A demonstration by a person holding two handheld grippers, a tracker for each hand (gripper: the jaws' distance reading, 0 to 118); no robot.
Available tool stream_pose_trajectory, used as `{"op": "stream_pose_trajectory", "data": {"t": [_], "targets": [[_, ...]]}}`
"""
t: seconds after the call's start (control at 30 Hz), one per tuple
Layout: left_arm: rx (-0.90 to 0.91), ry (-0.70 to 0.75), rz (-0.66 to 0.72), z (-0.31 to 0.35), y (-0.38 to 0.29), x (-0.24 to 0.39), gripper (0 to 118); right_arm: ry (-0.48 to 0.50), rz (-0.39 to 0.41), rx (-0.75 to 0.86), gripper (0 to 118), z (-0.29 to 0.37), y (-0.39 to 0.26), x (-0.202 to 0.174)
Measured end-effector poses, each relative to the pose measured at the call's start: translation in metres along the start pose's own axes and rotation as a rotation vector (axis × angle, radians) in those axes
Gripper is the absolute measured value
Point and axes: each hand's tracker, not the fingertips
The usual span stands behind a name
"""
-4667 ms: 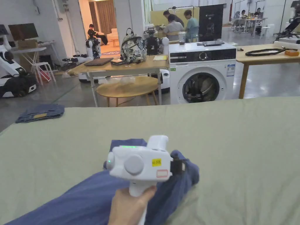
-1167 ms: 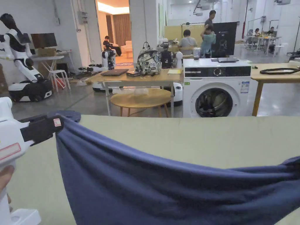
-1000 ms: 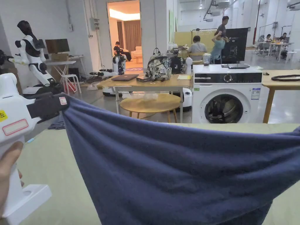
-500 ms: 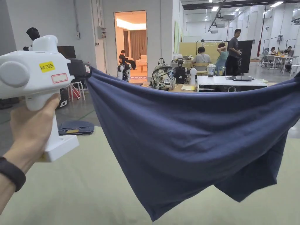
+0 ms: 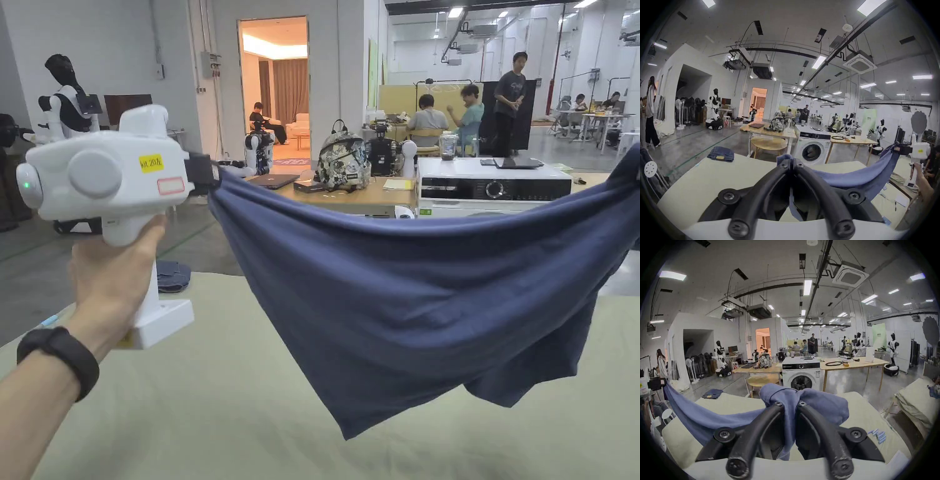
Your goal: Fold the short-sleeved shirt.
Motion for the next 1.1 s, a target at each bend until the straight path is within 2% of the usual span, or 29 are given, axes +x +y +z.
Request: {"op": "stream_pose_trajectory", "data": {"t": [0.07,0.2,0.27,0.3,0.33,0.43,0.53,0.63,0.67,0.73,0.83,0.97,1.0,1.03,1.07,1.1], "targets": [[-0.033,0.0,0.028,-0.004,-0.024,-0.006,0,0.015,-0.034,-0.033,8,-0.007,-0.025,0.002],[-0.155,-0.02,0.075,-0.009,-0.096,-0.025,0,0.009,-0.029,-0.122,8,-0.014,-0.1,0.01],[-0.158,-0.14,0.161,0.008,-0.142,-0.04,0,0.035,-0.074,-0.175,8,-0.006,-0.148,0.022],[-0.175,-0.119,0.187,0.019,-0.16,-0.041,0,0.048,-0.102,-0.198,8,0.004,-0.171,0.024],[-0.189,-0.1,0.197,0.035,-0.184,-0.037,0,0.068,-0.118,-0.221,8,0.016,-0.194,0.03],[-0.226,-0.103,0.21,0.086,-0.236,-0.042,0,0.045,-0.145,-0.243,8,0.074,-0.259,0.035],[-0.27,-0.058,0.289,0.145,-0.278,-0.037,0,0.02,-0.203,-0.296,8,0.134,-0.323,0.042],[-0.312,-0.011,0.385,0.194,-0.318,-0.043,0,0.004,-0.298,-0.379,8,0.194,-0.38,0.041],[-0.312,0.017,0.403,0.21,-0.332,-0.045,0,-0.031,-0.328,-0.408,8,0.212,-0.399,0.041],[-0.344,0.029,0.428,0.235,-0.351,-0.045,0,-0.025,-0.361,-0.45,8,0.238,-0.424,0.04],[-0.415,0.084,0.384,0.261,-0.37,-0.04,0,-0.05,-0.329,-0.462,8,0.271,-0.442,0.033],[-0.44,0.088,0.401,0.278,-0.388,-0.045,0,-0.054,-0.31,-0.457,8,0.289,-0.449,0.029],[-0.45,0.093,0.404,0.279,-0.395,-0.06,0,-0.06,-0.29,-0.455,8,0.289,-0.449,0.027],[-0.465,0.094,0.411,0.279,-0.398,-0.062,0,-0.074,-0.234,-0.471,9,0.286,-0.449,0.023],[-0.481,0.097,0.407,0.277,-0.399,-0.062,0,-0.108,-0.179,-0.494,21,0.284,-0.448,0.019],[-0.493,0.132,0.372,0.277,-0.399,-0.059,12,-0.145,-0.136,-0.502,38,0.278,-0.454,0.025]]}}
